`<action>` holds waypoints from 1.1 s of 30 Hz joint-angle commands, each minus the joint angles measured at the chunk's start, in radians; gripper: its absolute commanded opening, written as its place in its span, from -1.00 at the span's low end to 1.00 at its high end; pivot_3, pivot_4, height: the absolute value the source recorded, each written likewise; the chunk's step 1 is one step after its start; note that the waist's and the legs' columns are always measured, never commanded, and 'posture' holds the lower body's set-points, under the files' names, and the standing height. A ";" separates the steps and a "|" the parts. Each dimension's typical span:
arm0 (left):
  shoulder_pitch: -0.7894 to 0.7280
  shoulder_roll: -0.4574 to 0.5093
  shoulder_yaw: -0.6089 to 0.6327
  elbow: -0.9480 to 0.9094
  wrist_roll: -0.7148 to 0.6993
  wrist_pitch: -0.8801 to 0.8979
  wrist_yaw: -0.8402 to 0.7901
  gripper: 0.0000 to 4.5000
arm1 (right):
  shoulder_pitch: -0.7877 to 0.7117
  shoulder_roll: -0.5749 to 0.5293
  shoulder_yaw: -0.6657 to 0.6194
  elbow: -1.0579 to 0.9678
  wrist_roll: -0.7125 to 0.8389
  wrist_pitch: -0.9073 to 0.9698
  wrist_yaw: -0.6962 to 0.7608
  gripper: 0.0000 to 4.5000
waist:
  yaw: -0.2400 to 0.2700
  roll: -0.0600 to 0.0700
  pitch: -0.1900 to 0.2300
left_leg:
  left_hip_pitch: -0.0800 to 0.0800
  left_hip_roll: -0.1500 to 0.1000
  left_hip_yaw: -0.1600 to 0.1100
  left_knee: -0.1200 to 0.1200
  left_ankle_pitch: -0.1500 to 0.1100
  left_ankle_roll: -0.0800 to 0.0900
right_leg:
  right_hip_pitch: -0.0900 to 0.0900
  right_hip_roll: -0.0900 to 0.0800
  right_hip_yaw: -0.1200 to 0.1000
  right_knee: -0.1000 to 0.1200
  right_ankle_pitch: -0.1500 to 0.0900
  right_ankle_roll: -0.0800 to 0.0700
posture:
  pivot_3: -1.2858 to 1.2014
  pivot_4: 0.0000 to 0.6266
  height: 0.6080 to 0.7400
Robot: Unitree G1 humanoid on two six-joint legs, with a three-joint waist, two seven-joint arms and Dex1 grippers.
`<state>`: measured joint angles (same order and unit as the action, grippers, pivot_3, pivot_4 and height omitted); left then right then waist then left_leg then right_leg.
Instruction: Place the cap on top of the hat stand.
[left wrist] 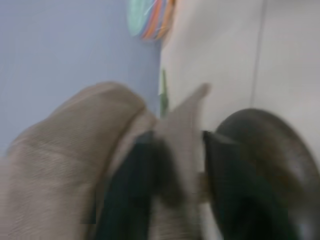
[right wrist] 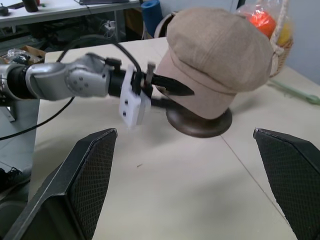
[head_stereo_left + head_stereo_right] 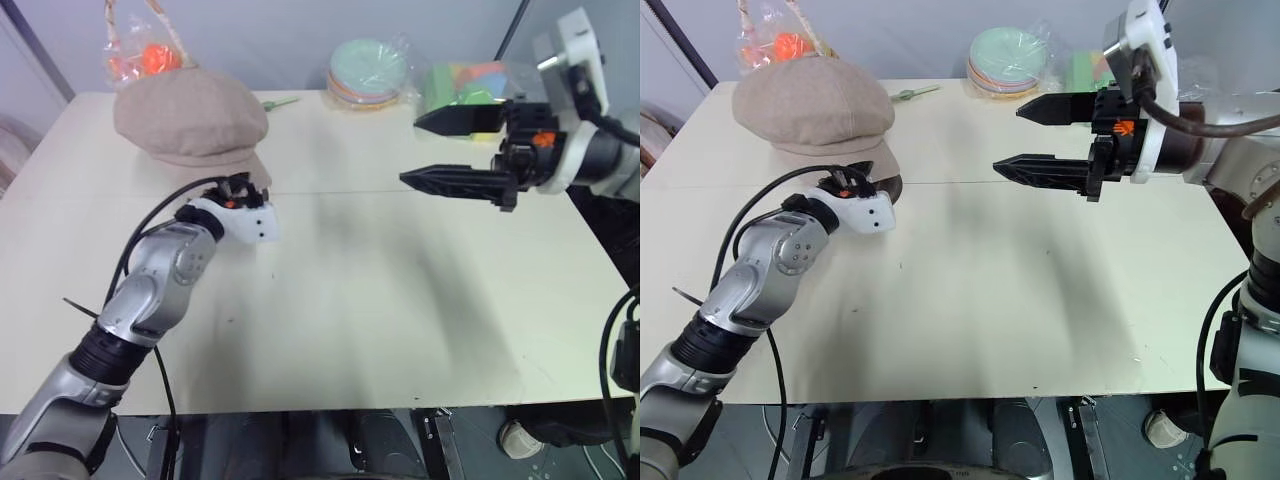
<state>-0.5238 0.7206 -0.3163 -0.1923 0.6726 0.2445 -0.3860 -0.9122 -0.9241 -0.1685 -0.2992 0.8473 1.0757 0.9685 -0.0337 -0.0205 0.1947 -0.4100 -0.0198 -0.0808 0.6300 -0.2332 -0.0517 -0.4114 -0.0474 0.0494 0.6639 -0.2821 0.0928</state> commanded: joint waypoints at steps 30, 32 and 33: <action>-0.264 0.367 0.197 1.068 -0.354 -1.597 -0.098 -0.99 | -0.003 -0.026 0.071 0.039 -0.077 -0.155 0.079 1.00 | 0.012 0.001 0.000 | 0.000 -0.001 0.003 0.000 0.000 0.000 | 0.000 -0.001 0.000 0.000 0.000 0.001 | 0.03 -0.52 1.00; -0.305 0.369 0.177 1.141 -0.315 -1.636 -0.089 -0.99 | -0.002 -0.027 0.071 0.035 -0.077 -0.153 0.079 1.00 | 0.011 0.001 0.000 | 0.000 -0.001 0.003 0.001 0.000 0.001 | 0.000 0.000 0.000 0.000 0.001 0.001 | 0.03 -0.52 1.00; -0.317 0.373 0.170 1.166 -0.291 -1.655 -0.079 -0.99 | -0.001 -0.029 0.069 0.031 -0.075 -0.151 0.079 1.00 | 0.011 0.001 0.000 | 0.000 -0.001 0.003 0.001 0.000 0.001 | 0.000 0.000 0.000 0.000 0.001 0.001 | 0.03 -0.52 1.00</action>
<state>-0.8211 1.0733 -0.1429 0.9342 0.3458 -1.3703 -0.4764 -0.8897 -0.9431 -0.0808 -0.2500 0.7679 0.9360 1.0455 -0.0226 -0.0193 0.1948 -0.4097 -0.0210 -0.0781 0.6308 -0.2337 -0.0511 -0.4115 -0.0469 0.0491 0.6640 -0.2816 0.0936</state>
